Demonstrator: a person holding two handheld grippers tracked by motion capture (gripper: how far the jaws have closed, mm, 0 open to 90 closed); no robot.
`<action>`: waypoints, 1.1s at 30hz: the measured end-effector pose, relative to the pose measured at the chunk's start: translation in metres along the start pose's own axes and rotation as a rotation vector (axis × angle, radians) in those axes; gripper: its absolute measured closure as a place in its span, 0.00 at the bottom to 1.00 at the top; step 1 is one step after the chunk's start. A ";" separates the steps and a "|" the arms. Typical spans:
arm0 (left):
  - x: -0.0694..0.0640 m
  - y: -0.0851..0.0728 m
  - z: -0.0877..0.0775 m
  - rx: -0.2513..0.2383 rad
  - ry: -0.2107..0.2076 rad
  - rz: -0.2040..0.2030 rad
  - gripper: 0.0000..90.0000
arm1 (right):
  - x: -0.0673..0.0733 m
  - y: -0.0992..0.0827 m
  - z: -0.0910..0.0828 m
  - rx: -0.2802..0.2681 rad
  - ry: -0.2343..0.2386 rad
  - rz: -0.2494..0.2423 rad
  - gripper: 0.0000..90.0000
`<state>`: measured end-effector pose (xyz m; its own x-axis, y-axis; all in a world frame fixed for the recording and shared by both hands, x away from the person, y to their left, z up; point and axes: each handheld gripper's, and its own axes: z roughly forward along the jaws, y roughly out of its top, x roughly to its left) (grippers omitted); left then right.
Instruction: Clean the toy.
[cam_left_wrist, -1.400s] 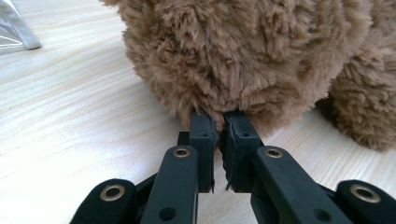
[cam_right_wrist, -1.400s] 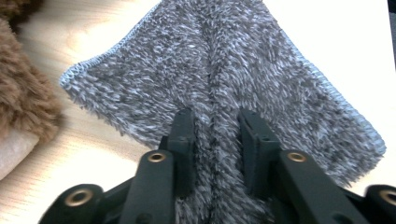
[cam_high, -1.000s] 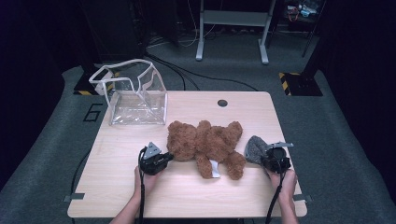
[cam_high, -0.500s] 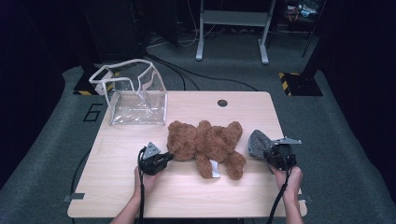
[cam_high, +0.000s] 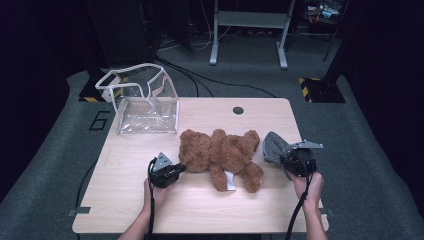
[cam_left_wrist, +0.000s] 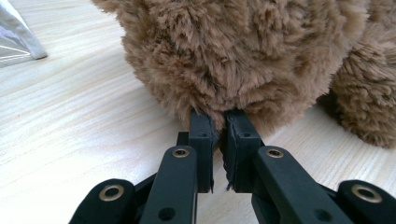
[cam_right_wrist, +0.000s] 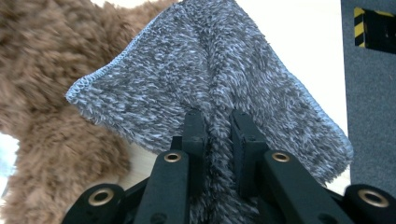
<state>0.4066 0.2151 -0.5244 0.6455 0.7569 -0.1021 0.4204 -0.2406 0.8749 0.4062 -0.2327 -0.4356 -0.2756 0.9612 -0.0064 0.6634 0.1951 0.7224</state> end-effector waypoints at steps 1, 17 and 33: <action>0.000 0.000 0.000 -0.009 0.006 0.002 0.92 | 0.002 0.004 -0.002 -0.011 0.004 -0.005 0.87; 0.000 0.000 0.000 -0.007 0.002 0.005 0.92 | 0.046 0.050 -0.024 -0.108 0.097 -0.115 0.87; 0.000 0.000 0.000 -0.011 0.007 0.011 0.91 | 0.130 0.079 -0.006 -0.110 0.238 -0.257 0.86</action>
<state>0.4061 0.2152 -0.5247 0.6453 0.7587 -0.0889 0.4060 -0.2420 0.8813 0.4186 -0.0935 -0.3749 -0.5865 0.8086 -0.0462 0.4758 0.3901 0.7883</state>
